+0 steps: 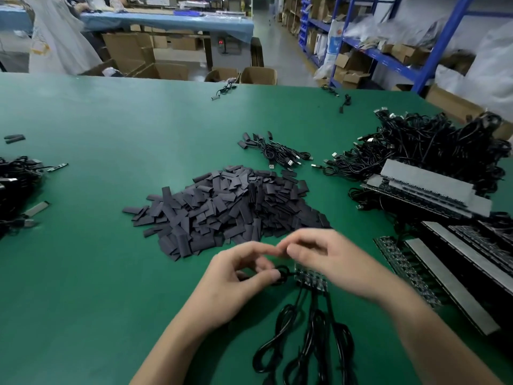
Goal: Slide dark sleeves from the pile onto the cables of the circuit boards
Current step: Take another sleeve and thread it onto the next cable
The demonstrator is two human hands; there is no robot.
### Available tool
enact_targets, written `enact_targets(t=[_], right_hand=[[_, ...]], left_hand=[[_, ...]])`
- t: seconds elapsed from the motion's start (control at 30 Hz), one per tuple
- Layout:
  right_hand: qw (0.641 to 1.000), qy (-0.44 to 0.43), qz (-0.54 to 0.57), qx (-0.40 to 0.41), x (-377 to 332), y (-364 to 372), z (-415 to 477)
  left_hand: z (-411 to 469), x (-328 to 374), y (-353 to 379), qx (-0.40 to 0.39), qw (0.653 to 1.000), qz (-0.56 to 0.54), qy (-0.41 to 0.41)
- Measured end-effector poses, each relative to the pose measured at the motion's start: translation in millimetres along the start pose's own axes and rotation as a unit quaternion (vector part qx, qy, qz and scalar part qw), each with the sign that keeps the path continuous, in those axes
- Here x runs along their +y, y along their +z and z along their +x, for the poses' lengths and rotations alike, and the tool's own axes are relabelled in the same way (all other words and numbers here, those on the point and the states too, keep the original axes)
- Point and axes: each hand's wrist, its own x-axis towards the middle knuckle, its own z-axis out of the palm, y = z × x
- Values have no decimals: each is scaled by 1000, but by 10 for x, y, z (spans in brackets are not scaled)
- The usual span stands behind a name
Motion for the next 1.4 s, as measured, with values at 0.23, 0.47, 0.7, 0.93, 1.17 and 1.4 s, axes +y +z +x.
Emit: enact_targets(t=[0.23, 0.47, 0.7, 0.93, 1.17, 1.4], right_hand=[[978, 22, -138, 155, 321, 151, -152], [984, 39, -69, 161, 415, 223, -196], [956, 50, 253, 141, 315, 264, -276], [944, 38, 307, 114, 201, 367, -265], [947, 47, 290, 133, 193, 422, -254], [932, 39, 337, 128, 192, 475, -233]], left_hand=[[-40, 9, -19, 21, 998, -57, 1], [-76, 53, -53, -49, 986, -157, -26], [-43, 38, 51, -81, 989, -118, -47], [19, -3, 193, 42, 999, -17, 2], [14, -28, 199, 45, 997, -66, -24], [29, -27, 218, 37, 995, -91, -11]])
